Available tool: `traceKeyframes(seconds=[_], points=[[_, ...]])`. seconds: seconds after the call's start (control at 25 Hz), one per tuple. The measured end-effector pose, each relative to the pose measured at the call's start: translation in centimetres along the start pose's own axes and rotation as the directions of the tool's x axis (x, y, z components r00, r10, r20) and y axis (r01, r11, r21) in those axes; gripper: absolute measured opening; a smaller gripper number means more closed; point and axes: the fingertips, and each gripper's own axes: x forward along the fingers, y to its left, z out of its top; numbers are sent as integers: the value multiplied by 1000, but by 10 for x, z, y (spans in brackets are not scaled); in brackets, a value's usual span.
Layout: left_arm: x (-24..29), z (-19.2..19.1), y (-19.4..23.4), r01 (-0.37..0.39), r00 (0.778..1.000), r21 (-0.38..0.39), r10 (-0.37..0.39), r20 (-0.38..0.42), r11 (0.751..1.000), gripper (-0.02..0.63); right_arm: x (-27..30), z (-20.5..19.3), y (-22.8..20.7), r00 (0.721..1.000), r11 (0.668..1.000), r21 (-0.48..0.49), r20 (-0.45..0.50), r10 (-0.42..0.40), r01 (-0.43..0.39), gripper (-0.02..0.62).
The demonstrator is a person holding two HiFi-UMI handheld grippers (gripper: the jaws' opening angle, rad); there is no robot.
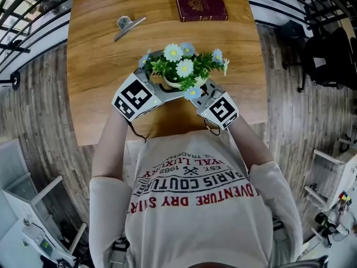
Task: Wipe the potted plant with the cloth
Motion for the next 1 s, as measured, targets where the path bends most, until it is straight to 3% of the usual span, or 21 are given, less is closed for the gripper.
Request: traceKeyframes(seconds=[0.4, 0.72, 0.88, 1.0], points=[[-9, -17, 12, -77, 997, -28, 77, 4, 997, 518, -13, -18, -1, 1000, 992, 124, -15, 6, -4, 37], [-13, -25, 12, -90, 996, -31, 90, 7, 995, 518, -18, -23, -3, 999, 990, 143, -33, 19, -14, 37], [-15, -25, 14, -124, 992, 5, 124, 20, 992, 518, -26, -24, -21, 999, 984, 174, -25, -40, 43, 37], [-16, -29, 17, -148, 988, -11, 148, 42, 989, 517, -34, -23, -37, 996, 978, 185, -25, -89, 92, 37]])
